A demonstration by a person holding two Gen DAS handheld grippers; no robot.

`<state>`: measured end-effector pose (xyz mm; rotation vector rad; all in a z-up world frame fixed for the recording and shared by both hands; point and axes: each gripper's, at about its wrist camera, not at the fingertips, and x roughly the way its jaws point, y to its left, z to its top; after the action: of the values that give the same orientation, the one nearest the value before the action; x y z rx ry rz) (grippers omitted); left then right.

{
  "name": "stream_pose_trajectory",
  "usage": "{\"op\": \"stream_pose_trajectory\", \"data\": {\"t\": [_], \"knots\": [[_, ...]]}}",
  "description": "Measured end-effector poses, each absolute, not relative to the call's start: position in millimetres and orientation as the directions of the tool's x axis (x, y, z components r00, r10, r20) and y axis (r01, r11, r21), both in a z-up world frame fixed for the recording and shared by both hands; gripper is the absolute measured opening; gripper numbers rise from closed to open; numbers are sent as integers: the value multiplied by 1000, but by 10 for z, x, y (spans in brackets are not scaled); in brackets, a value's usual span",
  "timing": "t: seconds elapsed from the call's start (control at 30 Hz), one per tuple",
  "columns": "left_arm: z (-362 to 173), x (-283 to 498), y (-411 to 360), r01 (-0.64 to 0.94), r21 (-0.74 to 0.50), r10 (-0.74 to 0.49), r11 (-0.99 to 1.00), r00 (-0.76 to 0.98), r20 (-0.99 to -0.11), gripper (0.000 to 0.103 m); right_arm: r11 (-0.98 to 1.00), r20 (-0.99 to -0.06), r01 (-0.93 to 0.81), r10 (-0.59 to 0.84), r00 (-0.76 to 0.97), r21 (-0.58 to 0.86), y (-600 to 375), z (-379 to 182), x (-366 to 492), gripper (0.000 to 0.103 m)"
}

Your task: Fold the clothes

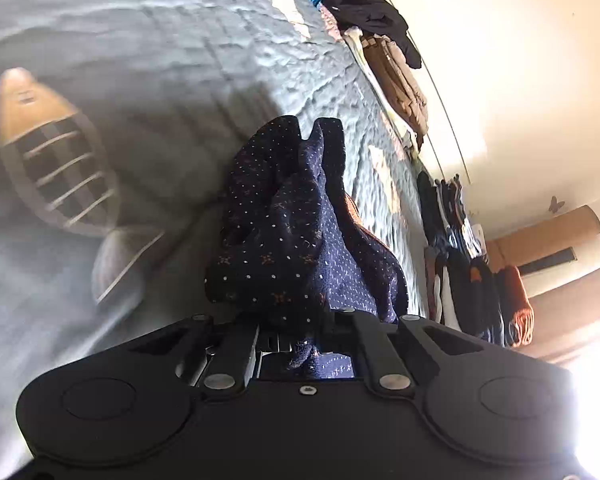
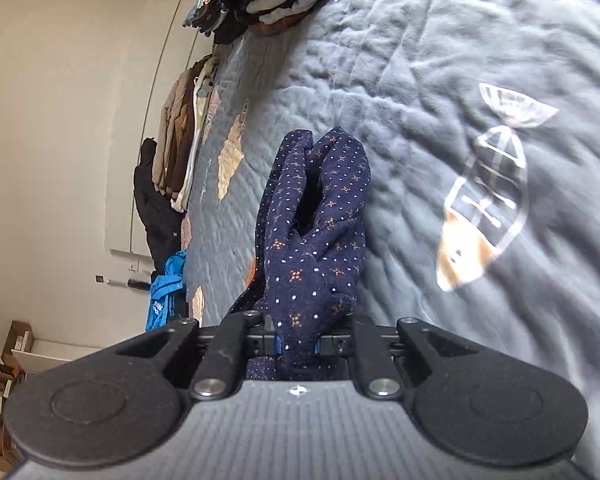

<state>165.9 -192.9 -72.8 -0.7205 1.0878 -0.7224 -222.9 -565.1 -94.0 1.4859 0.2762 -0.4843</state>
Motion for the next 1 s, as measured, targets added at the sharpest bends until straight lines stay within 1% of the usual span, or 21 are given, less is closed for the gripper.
{"op": "stream_pose_trajectory", "data": {"t": [0.2, 0.3, 0.37, 0.4, 0.43, 0.47, 0.5, 0.53, 0.57, 0.6, 0.63, 0.67, 0.7, 0.73, 0.77, 0.8, 0.83, 0.87, 0.93, 1.0], "knots": [[-766, 1350, -1593, 147, -774, -780, 615, 256, -571, 8, 10, -535, 539, -111, 838, 842, -5254, -1008, -2642, 13], [-792, 1303, -1539, 162, -730, -743, 665, 246, -622, 11, 1, -594, 597, -93, 799, 802, -5147, -1167, -2741, 17], [-737, 1288, -1485, 180, -686, -707, 705, 260, -658, 21, 10, -644, 648, -98, 759, 762, -5109, -1216, -2799, 25], [-679, 1274, -1434, 201, -665, -693, 719, 277, -666, 23, 28, -663, 669, -103, 741, 743, -5093, -1195, -2830, 36], [-591, 1262, -1376, 227, -635, -673, 739, 305, -674, 31, 46, -682, 689, -108, 723, 723, -5078, -1174, -2861, 42], [-495, 1250, -1318, 251, -600, -650, 759, 337, -681, 39, 71, -691, 700, -119, 713, 711, -5061, -1124, -2899, 44], [-386, 1248, -1273, 277, -563, -627, 779, 375, -683, 44, 119, -689, 703, -139, 711, 701, -5046, -1027, -2920, 49], [-265, 1247, -1243, 314, -526, -613, 790, 408, -677, 58, 179, -685, 704, -163, 710, 687, -5032, -911, -2922, 53], [-141, 1243, -1217, 353, -489, -603, 797, 439, -666, 71, 238, -679, 704, -187, 710, 669, -5018, -794, -2924, 55], [-20, 1233, -1214, 406, -446, -600, 798, 464, -651, 74, 296, -672, 702, -211, 710, 648, -5004, -678, -2926, 58], [87, 1209, -1239, 461, -399, -602, 793, 484, -636, 75, 353, -664, 698, -234, 711, 623, -4990, -562, -2928, 63], [178, 1163, -1296, 519, -342, -603, 784, 502, -621, 76, 408, -654, 693, -256, 712, 595, -4976, -445, -2930, 66], [263, 1112, -1362, 575, -277, -604, 770, 518, -605, 78, 461, -643, 686, -278, 714, 563, -4962, -329, -2932, 70], [316, 1054, -1422, 617, -213, -605, 757, 539, -587, 83, 515, -624, 672, -296, 723, 533, -4945, -224, -2906, 77], [356, 993, -1481, 652, -149, -605, 743, 559, -567, 89, 571, -605, 652, -310, 734, 499, -4920, -134, -2843, 80], [375, 930, -1534, 681, -90, -610, 727, 580, -540, 92, 627, -589, 633, -322, 742, 455, -4884, -56, -2769, 83], [371, 886, -1584, 698, -45, -615, 714, 596, -516, 98, 681, -573, 612, -335, 748, 402, -4839, 9, -2683, 86], [362, 849, -1634, 711, -5, -620, 703, 610, -494, 101, 730, -558, 591, -348, 754, 344, -4792, 54, -2587, 87], [231, 824, -1728, 711, 30, -617, 703, 631, -471, 103, 793, -538, 551, -355, 765, 260, -4741, 64, -2367, 91], [98, 856, -1828, 705, 30, -609, 709, 633, -479, 103, 834, -523, 515, -355, 775, 198, -4706, 39, -2143, 92]]}}
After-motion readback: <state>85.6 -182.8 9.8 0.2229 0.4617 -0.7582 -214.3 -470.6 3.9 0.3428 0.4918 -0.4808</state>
